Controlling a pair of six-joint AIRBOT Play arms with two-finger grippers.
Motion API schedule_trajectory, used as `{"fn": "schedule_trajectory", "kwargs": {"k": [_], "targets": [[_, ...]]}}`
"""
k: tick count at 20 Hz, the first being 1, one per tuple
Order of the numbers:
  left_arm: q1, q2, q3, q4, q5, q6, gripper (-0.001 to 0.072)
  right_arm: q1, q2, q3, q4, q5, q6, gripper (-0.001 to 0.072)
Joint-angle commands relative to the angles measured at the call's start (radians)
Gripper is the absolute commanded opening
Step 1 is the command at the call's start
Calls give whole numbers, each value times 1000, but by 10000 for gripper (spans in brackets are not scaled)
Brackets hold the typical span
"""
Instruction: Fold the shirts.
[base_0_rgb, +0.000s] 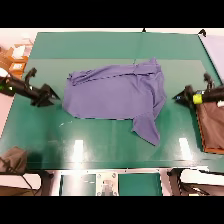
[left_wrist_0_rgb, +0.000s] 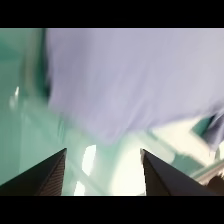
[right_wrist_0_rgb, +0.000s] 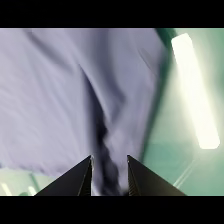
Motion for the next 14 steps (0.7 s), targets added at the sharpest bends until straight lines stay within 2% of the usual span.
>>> {"fn": "schedule_trajectory", "kwargs": {"k": [1, 4, 8, 9, 11, 14], "targets": [[4, 112, -211, 24, 50, 35, 530, 6, 115, -306, 2, -110, -9, 272], [4, 170, -252, 22, 69, 32, 530, 98, 82, -389, 86, -210, -71, 272], [4, 228, -251, 18, 69, 13, 530, 216, 6, -388, 160, -319, -80, 270], [4, 239, -251, 19, 69, 5, 530, 222, -4, -388, 170, -334, -85, 242], [4, 265, -251, 23, 66, 5, 530, 211, -2, -376, 169, -340, -135, 14], [4, 301, -252, 28, 49, 3, 530, 92, 48, -309, 112, -256, -133, 14]]}}
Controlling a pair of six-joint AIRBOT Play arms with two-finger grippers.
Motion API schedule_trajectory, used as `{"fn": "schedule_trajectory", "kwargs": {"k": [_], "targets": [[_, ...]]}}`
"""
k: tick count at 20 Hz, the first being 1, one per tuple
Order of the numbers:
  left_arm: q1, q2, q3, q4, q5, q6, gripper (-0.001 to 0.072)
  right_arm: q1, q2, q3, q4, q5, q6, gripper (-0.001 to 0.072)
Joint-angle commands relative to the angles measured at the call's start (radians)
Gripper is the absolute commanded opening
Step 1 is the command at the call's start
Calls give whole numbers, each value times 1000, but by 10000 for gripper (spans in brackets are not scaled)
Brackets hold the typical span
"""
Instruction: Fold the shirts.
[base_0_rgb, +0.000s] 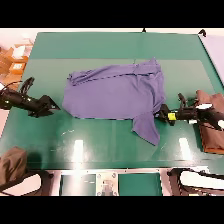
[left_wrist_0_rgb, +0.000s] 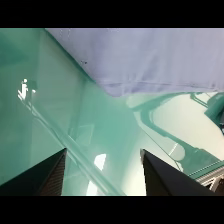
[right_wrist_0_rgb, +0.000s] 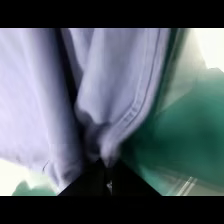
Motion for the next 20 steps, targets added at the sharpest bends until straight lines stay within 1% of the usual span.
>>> {"fn": "schedule_trajectory", "kwargs": {"k": [1, 3, 4, 6, 8, 10, 12, 14, 17, 19, 20], "targets": [[0, 44, -10, 6, -18, -10, 530, -127, 63, 62, -65, 63, 7, 14], [0, 56, -54, 3, 1, -22, 530, -267, 138, 101, -160, 89, 85, 15], [0, 60, -90, -2, 23, -22, 530, -330, 163, 107, -180, 96, 108, 15], [-12, 60, -173, -51, 93, -19, 530, -392, 169, 103, -183, 126, 108, 15], [-60, 60, -260, -111, 216, -8, 530, -385, 169, 88, -187, 127, 108, 15], [-137, 59, -331, -189, 376, -2, 530, -352, 169, 85, -187, 117, 100, 15], [-246, 54, -372, -253, 517, -3, 530, -324, 169, 85, -186, 104, 97, 15], [-360, 43, -384, -281, 628, -11, 530, -303, 169, 85, -186, 94, 96, 15], [-462, -8, -384, -349, 743, -10, 529, -293, 169, 85, -182, 94, 89, 15], [-483, -49, -384, -379, 753, -10, 529, -293, 169, 85, -182, 94, 84, 15], [-482, -65, -384, -385, 749, -9, 458, -293, 169, 85, -182, 94, 82, 15]]}}
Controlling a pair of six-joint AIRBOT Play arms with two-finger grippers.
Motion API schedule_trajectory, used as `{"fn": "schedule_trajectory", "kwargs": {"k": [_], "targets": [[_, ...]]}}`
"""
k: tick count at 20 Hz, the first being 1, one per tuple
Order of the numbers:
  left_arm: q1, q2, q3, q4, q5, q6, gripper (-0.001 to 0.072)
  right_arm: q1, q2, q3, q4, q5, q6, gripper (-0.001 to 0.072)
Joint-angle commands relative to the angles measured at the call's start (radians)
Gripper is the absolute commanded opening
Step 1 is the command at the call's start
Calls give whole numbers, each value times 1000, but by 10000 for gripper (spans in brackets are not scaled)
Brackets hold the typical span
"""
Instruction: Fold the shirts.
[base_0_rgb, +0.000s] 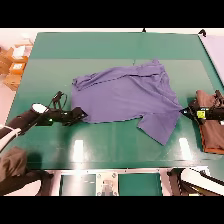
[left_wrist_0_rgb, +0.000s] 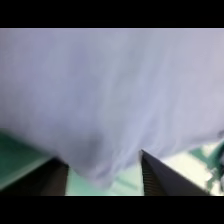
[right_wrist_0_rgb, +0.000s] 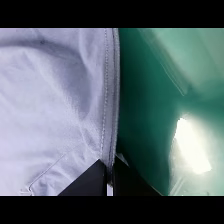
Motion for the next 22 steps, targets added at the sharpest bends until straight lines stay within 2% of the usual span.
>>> {"fn": "schedule_trajectory", "kwargs": {"k": [1, 2, 5, 7, 11, 14, 17, 19, 22], "targets": [[-47, -51, -8, -33, 81, 8, 131, 5, 1, 0, 1, -2, -8, 15], [-45, -49, 2, -35, 82, 13, 23, 5, 1, 0, 2, -2, -8, 15], [-45, -27, 119, -16, -23, 43, 23, 5, 2, 11, 66, 29, -37, 14], [-45, 43, 259, 63, -133, 34, 22, 5, 11, 70, 141, 111, -54, 14], [23, 227, 681, 330, -385, -97, 23, -13, 117, 351, 327, 213, -49, 14], [145, 312, 1103, 416, -547, -127, 23, -68, 236, 640, 491, 188, -29, 14], [249, 315, 1514, 420, -657, -126, 23, -143, 331, 926, 521, 102, 20, 14], [280, 316, 1657, 422, -653, -126, 24, -187, 366, 1075, 521, 61, 48, 14], [282, 331, 1675, 428, -681, -126, 24, -214, 387, 1222, 504, 34, 49, 14]]}}
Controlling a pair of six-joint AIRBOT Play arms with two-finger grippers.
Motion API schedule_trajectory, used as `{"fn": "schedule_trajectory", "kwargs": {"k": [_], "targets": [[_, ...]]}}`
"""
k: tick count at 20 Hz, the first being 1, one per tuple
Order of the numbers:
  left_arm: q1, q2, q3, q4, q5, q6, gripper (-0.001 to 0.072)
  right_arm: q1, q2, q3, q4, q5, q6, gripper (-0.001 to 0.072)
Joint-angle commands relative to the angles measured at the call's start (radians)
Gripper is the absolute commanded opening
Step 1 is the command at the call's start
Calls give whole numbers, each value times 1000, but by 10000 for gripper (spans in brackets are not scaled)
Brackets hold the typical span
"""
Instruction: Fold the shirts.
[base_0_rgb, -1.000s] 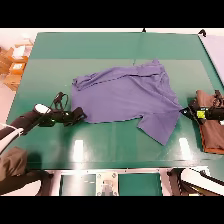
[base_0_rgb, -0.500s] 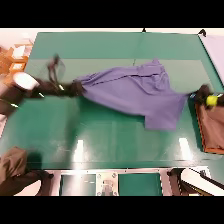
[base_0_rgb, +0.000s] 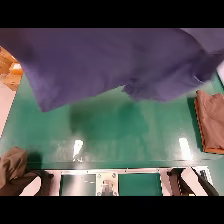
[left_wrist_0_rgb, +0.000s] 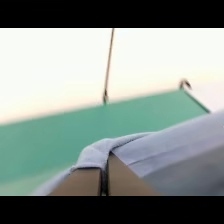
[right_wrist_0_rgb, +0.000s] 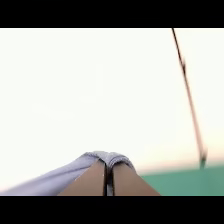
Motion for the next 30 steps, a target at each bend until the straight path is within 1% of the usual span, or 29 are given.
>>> {"fn": "schedule_trajectory", "kwargs": {"k": [1, 4, 5, 7, 9, 10, 13, 15, 16, 18, 20, 22, 24, 27, 30], "targets": [[26, 21, 76, 32, -69, -4, 24, -34, 37, 171, -4, -44, 21, 14], [26, 23, -46, 53, -94, 0, 24, -34, 22, 146, -10, 3, 24, 14], [26, 23, -108, 48, -89, 22, 24, -33, 17, 111, -11, 13, 23, 14], [26, 19, -235, 48, -71, 51, 24, -26, 12, 6, -11, 33, -8, 15], [26, 8, -364, 40, -21, 76, 24, 43, 4, -147, -25, 16, -63, 15], [26, -13, -414, 27, 0, 82, 24, 93, -7, -228, -41, -4, -93, 15], [6, -148, -541, -63, 76, 154, 24, 264, -85, -480, -100, -141, -190, 14], [-51, -293, -576, -64, 142, 206, 24, 363, -192, -591, -106, -257, -249, 14], [-80, -385, -576, -64, 172, 209, 24, 404, -266, -616, -105, -303, -274, 14], [-108, -550, -575, -65, 246, 205, 24, 456, -438, -613, -102, -373, -299, 15], [-105, -702, -558, -88, 316, 171, 24, 476, -632, -551, -93, -408, -299, 14], [-105, -797, -523, -86, 366, 149, 24, 474, -801, -444, -65, -395, -298, 15], [-105, -857, -475, -88, 415, 145, 24, 474, -940, -311, -34, -364, -278, 14], [-105, -882, -415, -87, 489, 145, 24, 474, -1059, -131, -33, -342, -230, 14], [-105, -882, -360, -87, 529, 144, 24, 473, -1083, -47, -33, -348, -216, 15]]}}
